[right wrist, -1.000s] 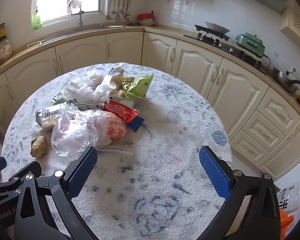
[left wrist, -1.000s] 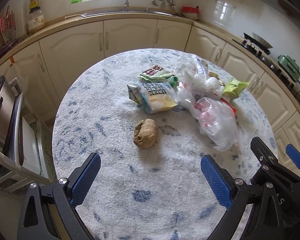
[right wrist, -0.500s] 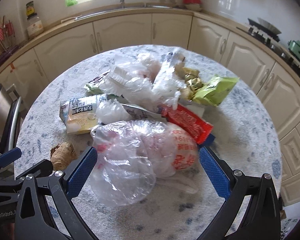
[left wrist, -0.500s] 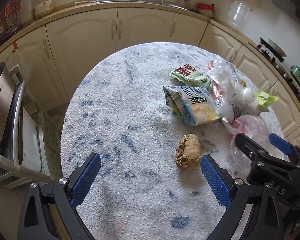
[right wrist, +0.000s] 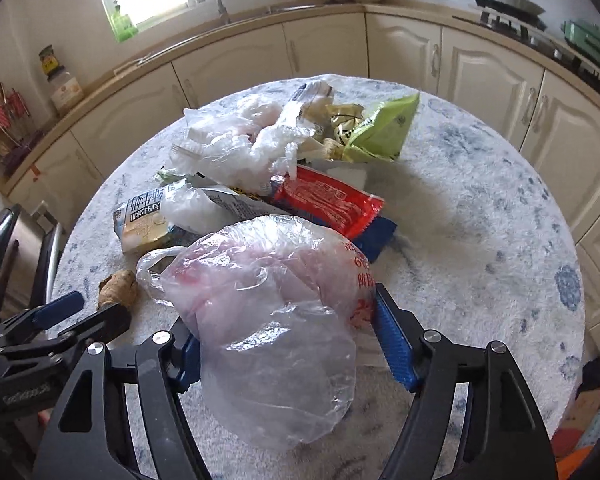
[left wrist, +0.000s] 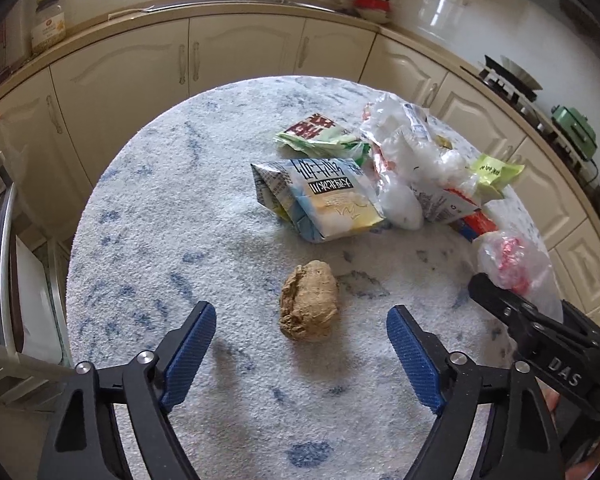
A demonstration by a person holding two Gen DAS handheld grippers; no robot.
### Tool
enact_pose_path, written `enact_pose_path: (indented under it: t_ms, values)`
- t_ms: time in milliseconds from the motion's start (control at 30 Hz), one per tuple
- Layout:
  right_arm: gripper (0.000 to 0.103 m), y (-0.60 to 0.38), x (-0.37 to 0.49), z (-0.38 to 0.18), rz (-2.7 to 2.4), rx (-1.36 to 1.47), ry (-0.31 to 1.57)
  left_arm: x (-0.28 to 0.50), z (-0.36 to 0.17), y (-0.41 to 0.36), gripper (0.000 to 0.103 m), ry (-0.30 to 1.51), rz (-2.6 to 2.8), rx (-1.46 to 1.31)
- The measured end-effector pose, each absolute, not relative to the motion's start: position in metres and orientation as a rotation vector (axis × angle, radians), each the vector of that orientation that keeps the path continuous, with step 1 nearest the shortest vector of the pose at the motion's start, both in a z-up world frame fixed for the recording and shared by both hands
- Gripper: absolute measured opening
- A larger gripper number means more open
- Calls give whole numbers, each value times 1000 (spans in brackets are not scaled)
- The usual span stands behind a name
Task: Collect trash
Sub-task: 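Grasp the ginger root with the left gripper while the right gripper grasps the clear plastic bag, then carry the ginger root and plastic bag over the blue bin with both grippers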
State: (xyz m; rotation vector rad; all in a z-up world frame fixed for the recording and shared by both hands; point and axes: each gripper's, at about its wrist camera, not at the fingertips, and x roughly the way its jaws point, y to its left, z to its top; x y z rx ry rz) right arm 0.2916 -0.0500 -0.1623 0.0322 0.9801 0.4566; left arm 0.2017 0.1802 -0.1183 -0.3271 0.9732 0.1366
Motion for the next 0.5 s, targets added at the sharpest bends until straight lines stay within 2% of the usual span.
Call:
enact_pose_path:
  t_ms: [67,133,167,233,500]
  values:
    - [73,-61,290,-162,465,68,989,206,-122,175,71,953,173,-298]
    - [73,-68,288,-162,442,73,989,207,-125,169,56,931,229,-253]
    - [73,-72,286,-162,420,65,985,207,-126,167,41,921,246,-241]
    - [73,-75,285,-162,396,57,980,206,-126,166,28,908,235,-255]
    - [73,-93,281,-162,300,62,967,194,-118,160,28,911,222,-228]
